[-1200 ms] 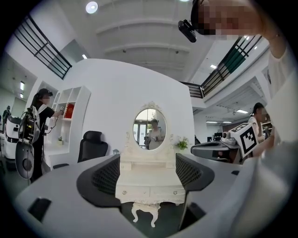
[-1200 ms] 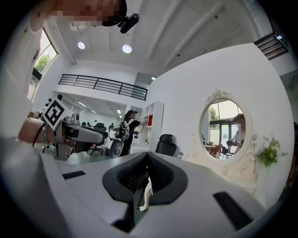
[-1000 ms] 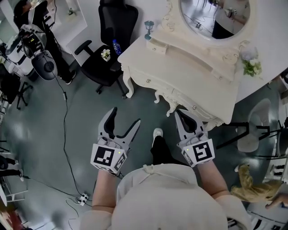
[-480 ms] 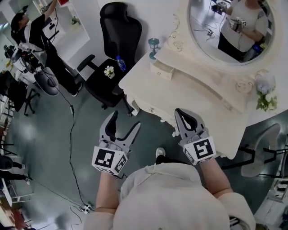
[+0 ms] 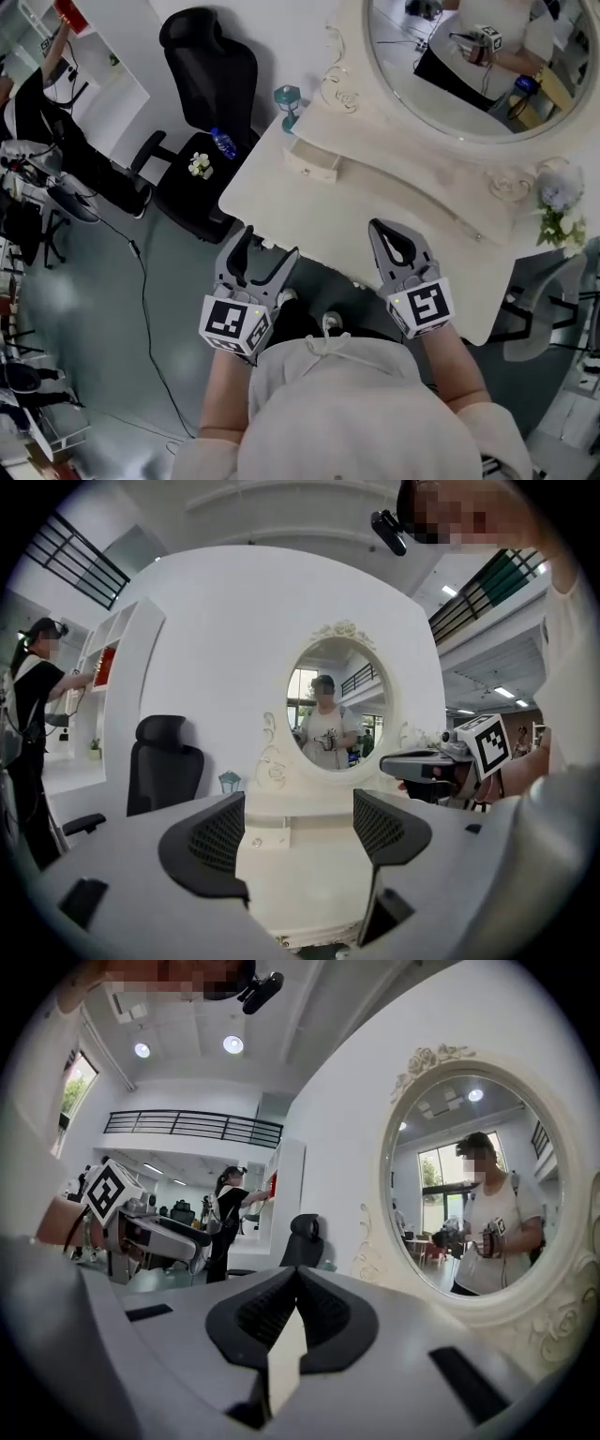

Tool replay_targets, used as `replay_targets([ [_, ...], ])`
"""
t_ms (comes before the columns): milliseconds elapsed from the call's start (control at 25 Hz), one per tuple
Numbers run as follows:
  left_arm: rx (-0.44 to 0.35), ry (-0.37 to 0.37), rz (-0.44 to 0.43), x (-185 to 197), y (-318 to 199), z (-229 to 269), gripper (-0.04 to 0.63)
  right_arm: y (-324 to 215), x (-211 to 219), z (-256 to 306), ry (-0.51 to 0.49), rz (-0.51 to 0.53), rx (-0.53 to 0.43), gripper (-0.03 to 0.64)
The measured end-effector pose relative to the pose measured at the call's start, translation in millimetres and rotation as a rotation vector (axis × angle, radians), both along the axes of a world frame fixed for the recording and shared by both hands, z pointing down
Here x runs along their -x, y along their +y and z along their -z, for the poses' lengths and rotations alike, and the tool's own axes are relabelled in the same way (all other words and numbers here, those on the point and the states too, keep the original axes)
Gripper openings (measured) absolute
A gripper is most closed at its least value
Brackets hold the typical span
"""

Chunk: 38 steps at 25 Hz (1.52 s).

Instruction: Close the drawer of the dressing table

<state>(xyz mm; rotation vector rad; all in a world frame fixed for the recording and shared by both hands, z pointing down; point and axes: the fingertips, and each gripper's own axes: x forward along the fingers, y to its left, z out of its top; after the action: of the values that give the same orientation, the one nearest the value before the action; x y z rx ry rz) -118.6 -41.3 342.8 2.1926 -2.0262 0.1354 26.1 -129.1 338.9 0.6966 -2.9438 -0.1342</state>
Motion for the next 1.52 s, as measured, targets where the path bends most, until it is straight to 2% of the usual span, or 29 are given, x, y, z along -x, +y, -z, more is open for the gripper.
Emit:
replay_targets([
  [320, 0.095, 0.045, -0.170, 20.7, -98.7, -53.0, 0.367, -68.4, -3.6, -35.3, 0.035, -0.221, 0.089, 0.006],
  [440, 0.128, 0.041, -0.244, 30.5, -129.7, -73.8, 0.367, -89.7, 4.5, -51.3, 0.039, -0.305, 0.122, 0.006],
  [840, 0.322, 0.041, -0.397, 58.3, -195.2, -182.5, 0.367, -131.1, 55.3, -115.5, 0.082, -0.421, 0.206, 0.006],
  [1120, 0.425, 0.084, -0.375, 65.6, -217.7, -237.9, 0.359, -134.0, 67.3, -152.8, 0.129, -0.482, 0.269, 0.006],
  [1520, 0.490, 0.065, -0.344, 63.7, -231.3, -266.4, 0.188, -138.3, 64.6, -173.3, 0.149, -0.520, 0.311, 0.006],
])
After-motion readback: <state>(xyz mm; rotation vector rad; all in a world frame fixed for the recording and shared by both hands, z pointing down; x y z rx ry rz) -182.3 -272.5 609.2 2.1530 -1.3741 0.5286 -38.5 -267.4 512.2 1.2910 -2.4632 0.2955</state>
